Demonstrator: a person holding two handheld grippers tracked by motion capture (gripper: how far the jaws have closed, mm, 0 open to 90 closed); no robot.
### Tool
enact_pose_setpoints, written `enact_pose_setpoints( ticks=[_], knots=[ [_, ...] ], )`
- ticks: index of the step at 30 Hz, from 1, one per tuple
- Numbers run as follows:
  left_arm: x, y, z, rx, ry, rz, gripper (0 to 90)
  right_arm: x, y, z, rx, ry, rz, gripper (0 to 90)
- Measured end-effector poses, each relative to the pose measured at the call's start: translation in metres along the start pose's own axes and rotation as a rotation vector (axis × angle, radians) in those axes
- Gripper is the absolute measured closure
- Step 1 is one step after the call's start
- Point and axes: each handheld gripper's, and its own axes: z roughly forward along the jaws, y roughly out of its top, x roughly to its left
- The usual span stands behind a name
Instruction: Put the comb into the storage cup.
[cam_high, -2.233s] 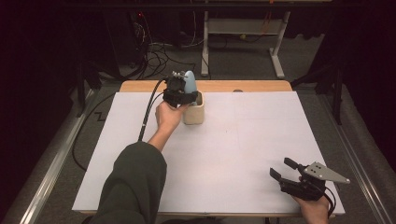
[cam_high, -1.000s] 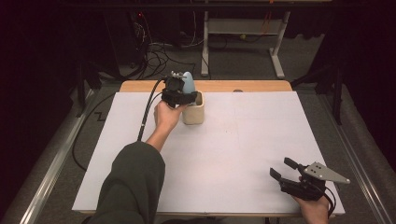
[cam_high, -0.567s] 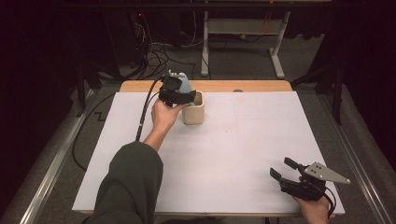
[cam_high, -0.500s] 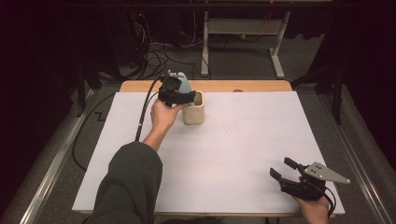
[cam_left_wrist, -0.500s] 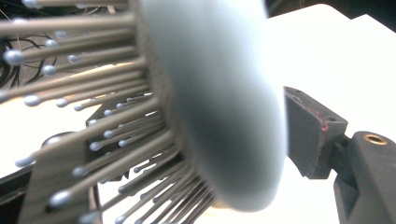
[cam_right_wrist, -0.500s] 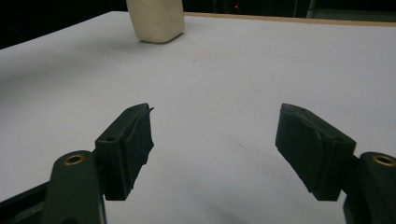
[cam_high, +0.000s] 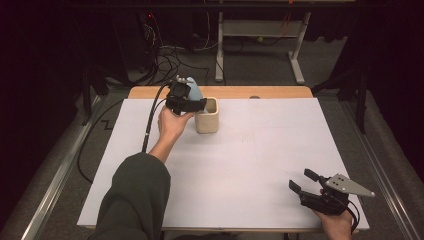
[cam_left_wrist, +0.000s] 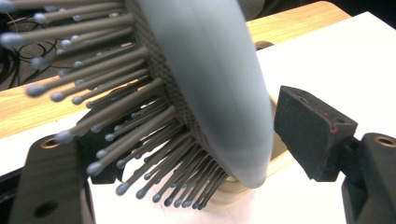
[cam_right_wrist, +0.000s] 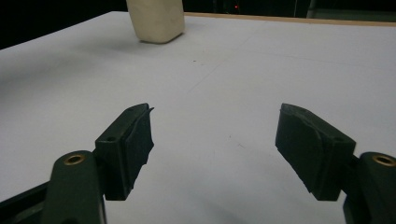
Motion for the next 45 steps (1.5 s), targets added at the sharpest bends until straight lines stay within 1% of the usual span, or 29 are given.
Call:
enact_pose_setpoints(
  ticks=[12, 19, 24, 32, 45],
  knots=[
    [0.004, -0.006, -0.009, -0.019, -0.030, -0.009, 26.2, 0.000, 0.000, 0.000, 0.002, 0.000, 0.002, 27.8],
    [0.005, -0.006, -0.016, -0.020, -0.034, 0.001, 26.4, 0.000, 0.000, 0.000, 0.003, 0.000, 0.002, 27.8],
    [0.005, -0.007, -0.020, -0.020, -0.026, 0.012, 26.7, 0.000, 0.000, 0.000, 0.001, -0.001, 0.002, 27.8],
    [0.010, -0.011, -0.027, -0.034, -0.035, -0.004, 27.3, 0.000, 0.000, 0.000, 0.001, 0.000, 0.001, 27.7],
    [0.012, -0.017, -0.035, -0.039, -0.034, 0.003, 27.7, 0.001, 0.000, 0.000, 0.005, 0.002, 0.001, 27.7]
  ],
)
